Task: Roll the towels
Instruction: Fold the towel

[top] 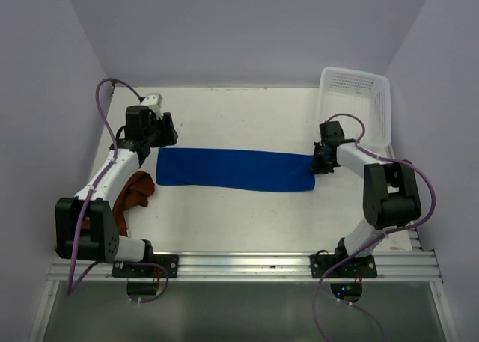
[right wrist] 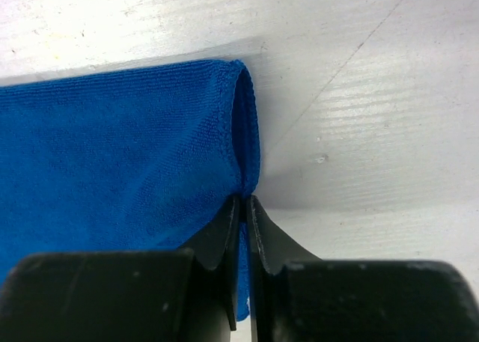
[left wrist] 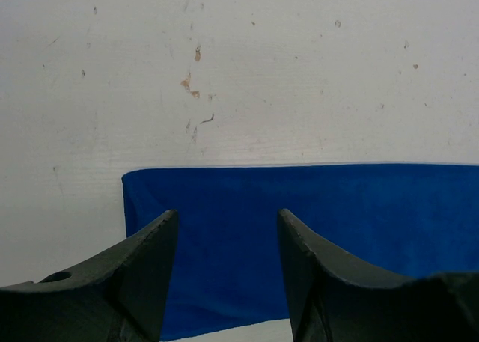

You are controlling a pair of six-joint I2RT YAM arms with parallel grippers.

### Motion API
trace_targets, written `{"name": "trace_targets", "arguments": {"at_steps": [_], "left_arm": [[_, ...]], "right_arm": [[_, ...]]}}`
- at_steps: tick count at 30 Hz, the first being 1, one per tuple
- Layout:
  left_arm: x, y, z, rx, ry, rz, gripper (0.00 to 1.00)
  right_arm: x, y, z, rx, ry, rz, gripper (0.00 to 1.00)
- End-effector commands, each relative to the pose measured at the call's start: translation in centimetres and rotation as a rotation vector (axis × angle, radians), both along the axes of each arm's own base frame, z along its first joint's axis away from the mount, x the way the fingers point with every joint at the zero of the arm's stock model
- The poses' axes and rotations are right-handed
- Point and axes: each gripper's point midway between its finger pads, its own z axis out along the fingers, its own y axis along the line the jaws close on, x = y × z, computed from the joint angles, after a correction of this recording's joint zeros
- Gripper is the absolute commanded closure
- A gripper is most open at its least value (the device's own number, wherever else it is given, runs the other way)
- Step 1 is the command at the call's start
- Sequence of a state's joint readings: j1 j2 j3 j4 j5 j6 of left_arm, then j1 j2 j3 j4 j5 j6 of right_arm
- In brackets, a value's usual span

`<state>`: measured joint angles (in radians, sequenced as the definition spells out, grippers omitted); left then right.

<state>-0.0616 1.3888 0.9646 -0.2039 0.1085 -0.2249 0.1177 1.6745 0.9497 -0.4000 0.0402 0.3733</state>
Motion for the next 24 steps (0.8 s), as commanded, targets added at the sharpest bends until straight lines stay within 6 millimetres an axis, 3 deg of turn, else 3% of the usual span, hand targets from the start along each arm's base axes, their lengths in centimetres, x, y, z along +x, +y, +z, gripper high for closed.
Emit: {"name": "trace_targets", "arguments": {"at_steps": [1, 3, 6, 10, 15, 19, 24], "left_arm": [[0.2, -0.5, 2.0, -0.010, -0.062, -0.022, 0.41], [0.2, -0.7, 2.1, -0.016, -0.064, -0.028, 0.41], [0.2, -0.8, 2.4, -0.025, -0.071, -0.033, 0.41], [0.0, -1.2, 2.5, -0.043, -0.075, -0.045, 0.41], [-0.1, -1.8, 2.9, -0.063, -0.085, -0.067, 0.41], [-0.1, -2.1, 3.2, -0.069, -0.093, -0.076, 0.41], [-0.3, -2.4, 3.3, -0.082, -0.095, -0.082, 0.41]], "right_arm": [[-0.7, -0.4, -0.7, -0.029, 0.023, -0.001, 0.95], [-1.1, -0.7, -0.4, -0.034, 0.033, -0.010, 1.00], [-1.7, -1.9, 1.0, -0.074, 0.026, -0.035, 1.00], [-2.4, -4.4, 4.7, -0.134, -0.012, -0.114, 1.00], [-2.4, -5.5, 11.9, -0.173, -0.139, -0.153, 1.00], [-2.6, -6.1, 16.3, -0.205, -0.207, -0.136, 1.00], [-1.6, -4.3, 21.6, -0.179, -0.303, -0.076, 1.00]]}}
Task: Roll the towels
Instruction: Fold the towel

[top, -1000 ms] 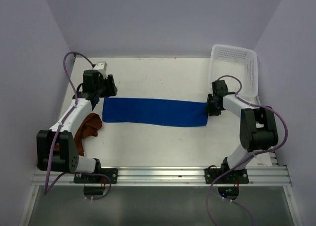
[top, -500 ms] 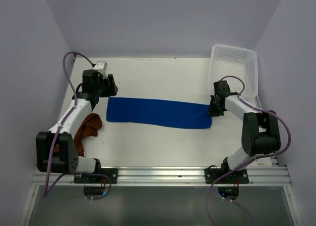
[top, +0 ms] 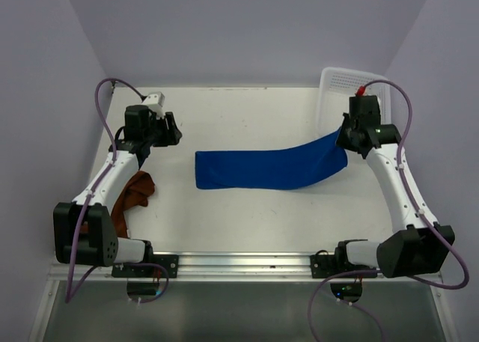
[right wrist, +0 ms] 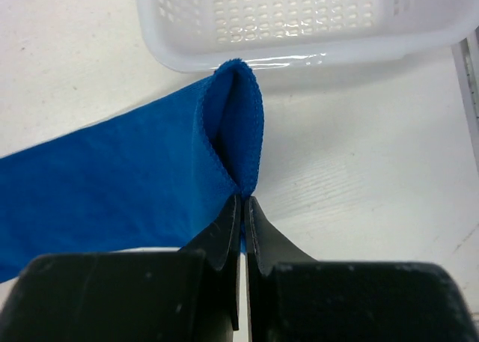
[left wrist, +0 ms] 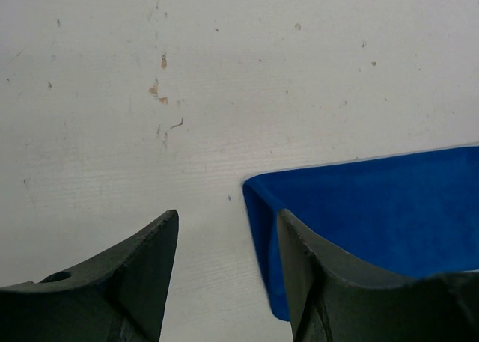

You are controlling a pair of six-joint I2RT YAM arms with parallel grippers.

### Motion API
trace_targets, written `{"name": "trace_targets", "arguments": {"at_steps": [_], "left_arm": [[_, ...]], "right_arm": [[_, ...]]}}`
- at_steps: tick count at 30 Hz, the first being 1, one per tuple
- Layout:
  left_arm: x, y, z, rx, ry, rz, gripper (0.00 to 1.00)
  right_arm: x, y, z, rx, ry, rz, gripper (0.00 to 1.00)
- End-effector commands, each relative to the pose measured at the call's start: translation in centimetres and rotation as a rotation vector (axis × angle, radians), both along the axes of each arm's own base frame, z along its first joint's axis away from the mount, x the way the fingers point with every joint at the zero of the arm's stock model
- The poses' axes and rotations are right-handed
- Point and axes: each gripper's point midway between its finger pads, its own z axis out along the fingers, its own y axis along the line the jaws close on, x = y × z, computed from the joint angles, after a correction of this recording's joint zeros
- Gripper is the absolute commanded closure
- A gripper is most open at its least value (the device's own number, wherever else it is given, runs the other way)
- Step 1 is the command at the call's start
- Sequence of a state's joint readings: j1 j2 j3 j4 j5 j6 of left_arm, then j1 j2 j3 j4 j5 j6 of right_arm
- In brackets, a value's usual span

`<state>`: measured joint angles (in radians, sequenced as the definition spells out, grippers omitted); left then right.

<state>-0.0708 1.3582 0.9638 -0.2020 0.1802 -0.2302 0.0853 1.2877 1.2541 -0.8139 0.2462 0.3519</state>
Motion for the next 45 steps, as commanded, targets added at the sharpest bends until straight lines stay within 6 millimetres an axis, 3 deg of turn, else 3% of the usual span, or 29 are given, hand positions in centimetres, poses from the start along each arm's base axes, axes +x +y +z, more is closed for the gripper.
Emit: {"name": "trace_targets", "arguments": {"at_steps": [1, 3, 4, 10, 15, 19, 24, 25, 27, 33, 40, 45], "left_arm": [[0.1, -0.8, 2.0, -0.037, -0.065, -0.017, 0.41], [0.1, -1.0, 2.1, -0.044, -0.069, -0.024, 0.41], [0.1, -1.1, 2.0, -0.046, -0.067, -0.026, 0.41], [-0.1, -1.3, 2.2, -0.051, -0.073, -0.032, 0.40], [-0.1, -1.6, 2.4, -0.066, -0.078, -0.041, 0.40], [-0.2, -1.7, 2.4, -0.071, -0.077, -0.047, 0.40], [-0.2, -1.9, 2.4, -0.075, -0.077, -0.050, 0.40], [-0.2, -1.9, 2.4, -0.075, -0.077, -0.050, 0.40], [-0.2, -2.0, 2.3, -0.075, -0.074, -0.053, 0.40], [-0.3, -2.2, 2.3, -0.076, -0.074, -0.058, 0.39], [-0.3, -2.3, 2.4, -0.078, -0.078, -0.061, 0.39], [-0.4, -2.3, 2.3, -0.075, -0.075, -0.060, 0.39]], "right_arm": [[-0.3, 2.0, 3.1, -0.033, -0.006, 0.087, 1.00], [0.2, 3.9, 4.9, -0.041, -0.015, 0.142, 1.00], [0.6, 6.0, 4.2, -0.035, 0.017, 0.204, 1.00], [2.1, 14.8, 4.9, 0.086, 0.001, 0.372, 1.00], [3.4, 22.8, 2.8, 0.213, 0.028, 0.506, 1.00], [3.3, 29.4, 1.0, 0.283, 0.048, 0.607, 1.00], [4.2, 35.1, -2.0, 0.275, 0.101, 0.668, 1.00], [3.5, 36.5, -2.3, 0.295, 0.120, 0.700, 1.00], [3.7, 38.4, -3.3, 0.315, 0.137, 0.714, 1.00], [3.6, 41.2, -4.6, 0.369, 0.165, 0.742, 1.00], [2.9, 42.5, -5.9, 0.405, 0.194, 0.764, 1.00], [2.3, 43.3, -8.5, 0.427, 0.237, 0.763, 1.00]]}}
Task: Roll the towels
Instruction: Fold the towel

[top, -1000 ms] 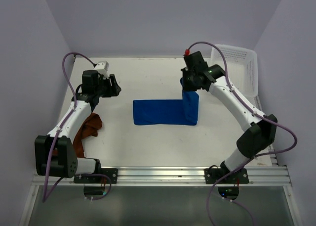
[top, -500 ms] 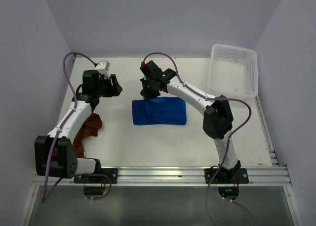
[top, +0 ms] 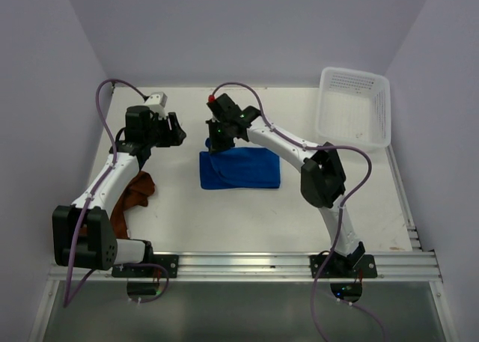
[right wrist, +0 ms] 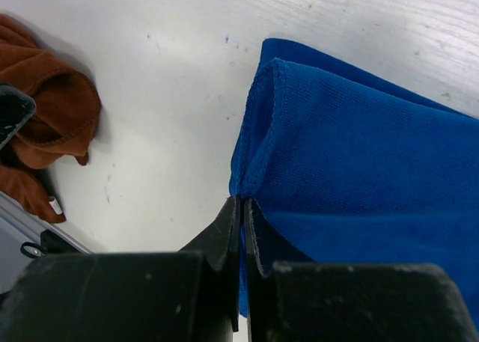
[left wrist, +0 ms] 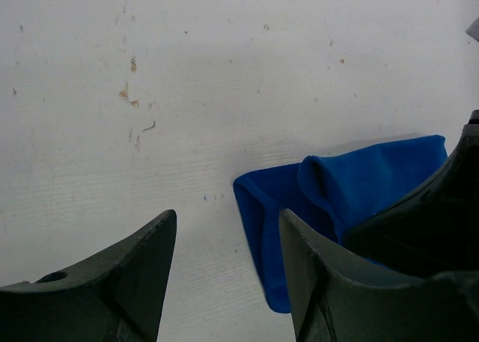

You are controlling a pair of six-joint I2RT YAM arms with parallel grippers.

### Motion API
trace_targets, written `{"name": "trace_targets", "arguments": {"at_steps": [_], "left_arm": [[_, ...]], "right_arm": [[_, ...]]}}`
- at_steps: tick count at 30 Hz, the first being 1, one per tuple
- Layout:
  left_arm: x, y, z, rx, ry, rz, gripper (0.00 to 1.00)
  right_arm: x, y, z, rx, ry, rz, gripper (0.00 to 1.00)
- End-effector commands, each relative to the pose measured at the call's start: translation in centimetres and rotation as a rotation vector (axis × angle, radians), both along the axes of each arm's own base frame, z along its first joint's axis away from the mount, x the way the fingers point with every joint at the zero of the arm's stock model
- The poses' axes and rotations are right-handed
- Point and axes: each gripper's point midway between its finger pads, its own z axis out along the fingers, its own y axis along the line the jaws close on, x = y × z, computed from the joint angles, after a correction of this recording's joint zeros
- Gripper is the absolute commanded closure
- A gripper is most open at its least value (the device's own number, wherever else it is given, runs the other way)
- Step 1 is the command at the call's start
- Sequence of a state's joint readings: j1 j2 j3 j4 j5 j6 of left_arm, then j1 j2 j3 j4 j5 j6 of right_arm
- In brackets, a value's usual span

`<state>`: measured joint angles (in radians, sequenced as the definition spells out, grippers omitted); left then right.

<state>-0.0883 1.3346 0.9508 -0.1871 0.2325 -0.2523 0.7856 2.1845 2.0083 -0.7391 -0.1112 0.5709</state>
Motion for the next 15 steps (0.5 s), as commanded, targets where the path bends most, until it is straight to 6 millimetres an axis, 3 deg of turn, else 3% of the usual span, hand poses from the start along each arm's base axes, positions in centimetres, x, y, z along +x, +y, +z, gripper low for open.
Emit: {"name": "trace_targets", "arguments": {"at_steps": [1, 7, 10, 14, 15], "left_arm": [[0.2, -0.6, 1.6, -0.028, -0.058, -0.010, 0.39], [0.1, -0.8, 1.5, -0.023, -0.057, -0.014, 0.39], [0.1, -0.8, 1.6, -0.020, -0.058, -0.012, 0.39], [0.2, -0.6, 1.6, -0.016, -0.060, -0.006, 0.39], [0.2, -0.6, 1.6, -0.015, -0.059, -0.005, 0.38]], "right_arm": [[-0.6, 2.0, -1.1, 0.053, 0.034, 0.024, 1.00], [-0.9, 3.5, -4.0, 0.070, 0.096, 0.055, 1.00], [-1.1, 4.1, -4.0, 0.095, 0.110, 0.068, 0.76], [-1.2, 3.6, -2.2, 0.114, 0.076, 0.065, 0.56], [-1.0, 3.2, -1.7, 0.107, 0.064, 0.059, 0.55]]}}
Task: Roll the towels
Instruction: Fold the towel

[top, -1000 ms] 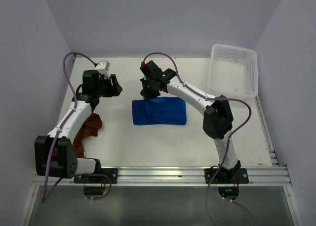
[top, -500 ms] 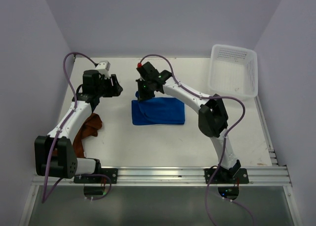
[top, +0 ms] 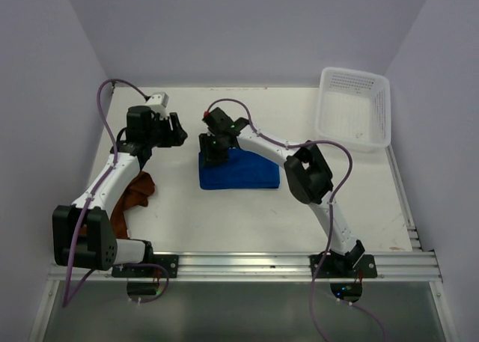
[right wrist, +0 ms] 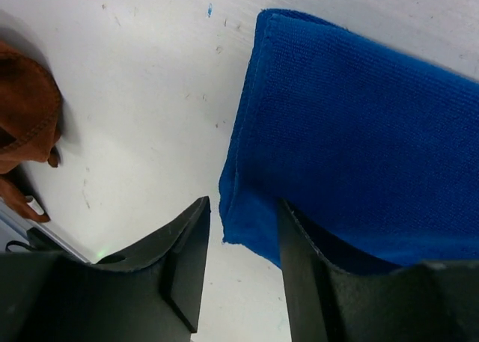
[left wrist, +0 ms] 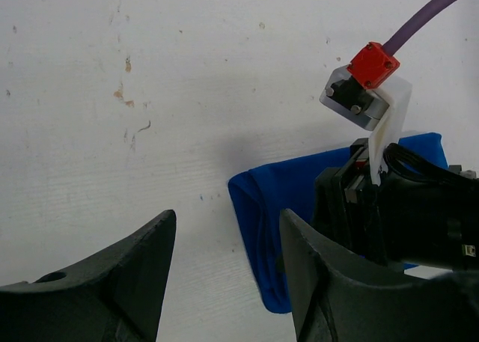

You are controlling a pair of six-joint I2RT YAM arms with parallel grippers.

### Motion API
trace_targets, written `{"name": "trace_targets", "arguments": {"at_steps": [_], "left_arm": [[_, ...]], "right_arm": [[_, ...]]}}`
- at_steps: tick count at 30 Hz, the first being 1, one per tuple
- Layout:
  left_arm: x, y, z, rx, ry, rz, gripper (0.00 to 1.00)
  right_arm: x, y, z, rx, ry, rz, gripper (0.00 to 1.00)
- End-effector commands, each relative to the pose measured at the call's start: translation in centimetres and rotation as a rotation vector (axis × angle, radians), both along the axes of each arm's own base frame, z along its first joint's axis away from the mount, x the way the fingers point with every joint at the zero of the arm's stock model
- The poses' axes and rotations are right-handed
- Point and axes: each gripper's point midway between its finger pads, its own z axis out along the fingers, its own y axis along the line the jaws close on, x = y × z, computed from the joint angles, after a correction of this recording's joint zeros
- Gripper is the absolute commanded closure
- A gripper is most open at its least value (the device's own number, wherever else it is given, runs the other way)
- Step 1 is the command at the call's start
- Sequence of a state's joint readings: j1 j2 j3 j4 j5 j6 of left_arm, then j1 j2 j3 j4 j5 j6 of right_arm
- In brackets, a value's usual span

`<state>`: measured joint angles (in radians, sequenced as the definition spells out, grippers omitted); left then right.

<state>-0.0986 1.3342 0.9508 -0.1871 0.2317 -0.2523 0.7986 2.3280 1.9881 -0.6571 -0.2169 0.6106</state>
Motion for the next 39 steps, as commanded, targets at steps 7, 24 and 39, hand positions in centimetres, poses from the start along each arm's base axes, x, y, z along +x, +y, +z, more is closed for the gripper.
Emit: {"name": "trace_targets", "arguments": {"at_steps": [7, 24, 39], "left_arm": [[0.3, 0.2, 1.7, 0.004, -0.066, 0.019, 0.38], [-1.1, -10.3, 1.4, -0.039, -0.088, -0.252, 0.10], [-1.4, -13.5, -10.6, 0.030, 0.148, -0.269, 0.58]], "right_arm": [[0.8, -5.8, 9.4, 0.122, -0.140, -0.093, 0.51], [-2.5, -24.7, 3.7, 0.162, -0.167, -0.567, 0.53], [-2.0, -24.1, -1.5, 0.117, -0.056, -0.560, 0.48]]}}
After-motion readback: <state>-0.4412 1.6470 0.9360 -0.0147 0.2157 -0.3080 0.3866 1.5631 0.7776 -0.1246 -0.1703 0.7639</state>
